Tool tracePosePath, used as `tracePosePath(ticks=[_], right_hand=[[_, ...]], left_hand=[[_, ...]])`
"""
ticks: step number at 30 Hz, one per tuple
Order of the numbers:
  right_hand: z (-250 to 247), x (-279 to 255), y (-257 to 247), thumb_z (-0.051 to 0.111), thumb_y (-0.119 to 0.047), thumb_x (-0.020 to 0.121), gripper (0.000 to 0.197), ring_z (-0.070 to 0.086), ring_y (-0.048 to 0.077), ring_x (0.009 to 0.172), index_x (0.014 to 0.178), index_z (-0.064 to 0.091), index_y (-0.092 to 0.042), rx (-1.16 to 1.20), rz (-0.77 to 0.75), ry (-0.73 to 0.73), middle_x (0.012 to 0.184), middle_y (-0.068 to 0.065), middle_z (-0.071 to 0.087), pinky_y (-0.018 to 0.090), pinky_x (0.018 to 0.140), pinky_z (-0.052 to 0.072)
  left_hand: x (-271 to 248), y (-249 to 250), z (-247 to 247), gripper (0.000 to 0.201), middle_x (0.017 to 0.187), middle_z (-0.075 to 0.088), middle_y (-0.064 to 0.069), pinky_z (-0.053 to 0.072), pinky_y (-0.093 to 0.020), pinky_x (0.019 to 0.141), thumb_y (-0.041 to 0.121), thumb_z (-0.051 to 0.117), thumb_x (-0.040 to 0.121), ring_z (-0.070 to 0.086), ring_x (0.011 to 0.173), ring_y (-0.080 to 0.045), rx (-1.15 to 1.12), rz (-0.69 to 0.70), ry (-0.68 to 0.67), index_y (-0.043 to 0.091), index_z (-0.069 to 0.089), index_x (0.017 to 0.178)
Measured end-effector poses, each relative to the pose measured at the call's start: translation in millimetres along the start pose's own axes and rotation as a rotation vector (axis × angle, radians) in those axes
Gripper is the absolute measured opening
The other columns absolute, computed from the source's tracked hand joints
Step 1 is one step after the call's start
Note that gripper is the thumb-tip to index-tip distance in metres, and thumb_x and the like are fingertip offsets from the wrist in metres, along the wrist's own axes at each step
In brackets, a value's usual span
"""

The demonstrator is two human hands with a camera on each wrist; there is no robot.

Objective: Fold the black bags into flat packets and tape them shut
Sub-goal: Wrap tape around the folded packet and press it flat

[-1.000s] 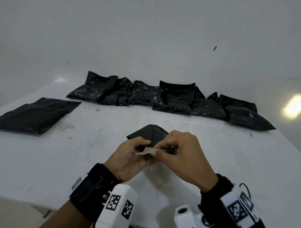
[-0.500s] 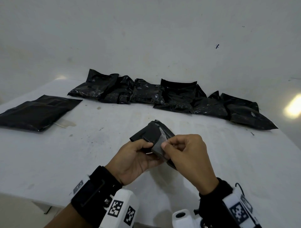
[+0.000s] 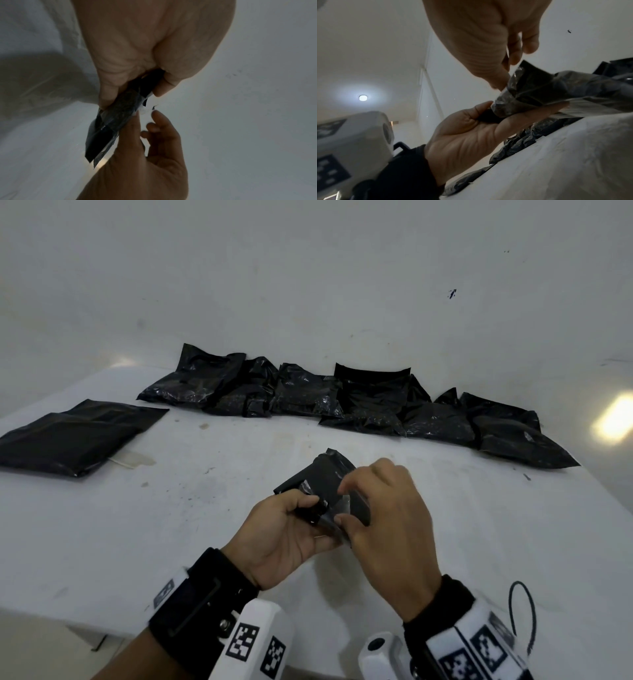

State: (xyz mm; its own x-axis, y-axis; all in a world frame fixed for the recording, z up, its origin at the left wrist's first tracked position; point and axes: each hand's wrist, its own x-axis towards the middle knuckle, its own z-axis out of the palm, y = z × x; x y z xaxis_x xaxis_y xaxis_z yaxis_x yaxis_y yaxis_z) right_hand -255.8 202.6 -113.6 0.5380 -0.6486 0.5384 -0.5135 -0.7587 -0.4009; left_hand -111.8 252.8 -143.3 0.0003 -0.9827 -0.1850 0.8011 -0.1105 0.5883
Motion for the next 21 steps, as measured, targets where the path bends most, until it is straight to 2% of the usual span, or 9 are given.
tracePosePath(ticks=[3, 5, 7, 10, 12, 14, 16, 18, 21], right_hand=[[9, -2, 3, 0.077, 0.003, 0.068, 0.026, 0.055, 0.016, 0.076, 0.080, 0.072, -0.019, -0.043, -0.079, -0.030, 0.081, -0.007, 0.060, 0.028, 0.055, 0.046], [12, -3, 7, 0.072, -0.001, 0.075, 0.018, 0.058, 0.018, 0.071, 0.081, 0.074, -0.019, -0.048, -0.097, -0.064, 0.078, -0.005, 0.063, 0.028, 0.055, 0.045], [11, -4, 8, 0.060, -0.014, 0.084, 0.014, 0.058, 0.016, 0.068, 0.081, 0.072, -0.021, -0.029, -0.120, -0.086, 0.077, -0.006, 0.064, 0.027, 0.057, 0.044], [6, -5, 3, 0.038, -0.042, 0.094, 0.037, 0.057, 0.011, 0.071, 0.083, 0.069, -0.026, -0.023, -0.104, -0.159, 0.080, -0.010, 0.064, 0.028, 0.061, 0.046], [3, -6, 0, 0.047, -0.050, 0.090, 0.032, 0.058, 0.008, 0.074, 0.085, 0.071, -0.029, -0.054, -0.111, -0.146, 0.084, -0.012, 0.064, 0.022, 0.062, 0.045], [6, -7, 0, 0.069, -0.041, 0.077, 0.017, 0.060, 0.010, 0.076, 0.086, 0.073, -0.027, -0.085, -0.132, -0.084, 0.087, -0.013, 0.065, 0.022, 0.061, 0.046], [10, -8, 1, 0.080, -0.028, 0.067, 0.018, 0.062, 0.014, 0.078, 0.084, 0.075, -0.025, -0.095, -0.105, -0.066, 0.087, -0.011, 0.065, 0.026, 0.059, 0.051], [13, -8, 1, 0.081, -0.020, 0.066, 0.016, 0.063, 0.016, 0.077, 0.081, 0.075, -0.022, -0.079, -0.091, -0.052, 0.086, -0.008, 0.065, 0.029, 0.059, 0.053], [14, -8, -2, 0.078, -0.012, 0.070, 0.014, 0.063, 0.017, 0.080, 0.079, 0.071, -0.020, -0.061, -0.071, -0.024, 0.090, -0.006, 0.066, 0.025, 0.061, 0.052]], left_hand=[[1, 0, 3, 0.039, 0.096, 0.066, -0.018, 0.056, -0.040, 0.071, 0.011, 0.039, 0.088, 0.062, 0.077, -0.028, -0.022, -0.006, -0.012, -0.002, 0.058, 0.120], [1, 1, 4, 0.041, 0.095, 0.067, -0.018, 0.057, -0.039, 0.070, 0.012, 0.039, 0.088, 0.063, 0.075, -0.027, -0.007, 0.007, -0.004, -0.002, 0.056, 0.123], [0, 2, 5, 0.040, 0.094, 0.066, -0.018, 0.057, -0.039, 0.069, 0.014, 0.041, 0.088, 0.064, 0.072, -0.027, -0.004, 0.005, 0.001, -0.003, 0.055, 0.121], [0, 4, 6, 0.039, 0.106, 0.060, -0.019, 0.057, -0.038, 0.067, 0.017, 0.042, 0.088, 0.062, 0.072, -0.026, -0.027, 0.019, 0.005, -0.002, 0.052, 0.121], [0, 5, 7, 0.042, 0.108, 0.063, -0.021, 0.055, -0.034, 0.061, 0.019, 0.038, 0.091, 0.065, 0.074, -0.026, -0.042, 0.042, 0.008, -0.003, 0.058, 0.122], [1, 6, 9, 0.044, 0.109, 0.066, -0.019, 0.048, -0.031, 0.059, 0.022, 0.034, 0.095, 0.065, 0.075, -0.025, -0.034, 0.060, -0.006, 0.000, 0.065, 0.117], [1, 7, 11, 0.046, 0.109, 0.067, -0.019, 0.048, -0.033, 0.059, 0.024, 0.033, 0.096, 0.065, 0.074, -0.025, -0.039, 0.063, -0.013, 0.000, 0.070, 0.110], [0, 7, 13, 0.047, 0.103, 0.068, -0.018, 0.051, -0.033, 0.056, 0.025, 0.032, 0.097, 0.065, 0.067, -0.024, -0.049, 0.054, -0.017, 0.000, 0.070, 0.106], [-1, 7, 14, 0.045, 0.102, 0.066, -0.015, 0.051, -0.035, 0.067, 0.029, 0.032, 0.097, 0.063, 0.070, -0.022, -0.006, 0.036, -0.005, 0.002, 0.061, 0.117]])
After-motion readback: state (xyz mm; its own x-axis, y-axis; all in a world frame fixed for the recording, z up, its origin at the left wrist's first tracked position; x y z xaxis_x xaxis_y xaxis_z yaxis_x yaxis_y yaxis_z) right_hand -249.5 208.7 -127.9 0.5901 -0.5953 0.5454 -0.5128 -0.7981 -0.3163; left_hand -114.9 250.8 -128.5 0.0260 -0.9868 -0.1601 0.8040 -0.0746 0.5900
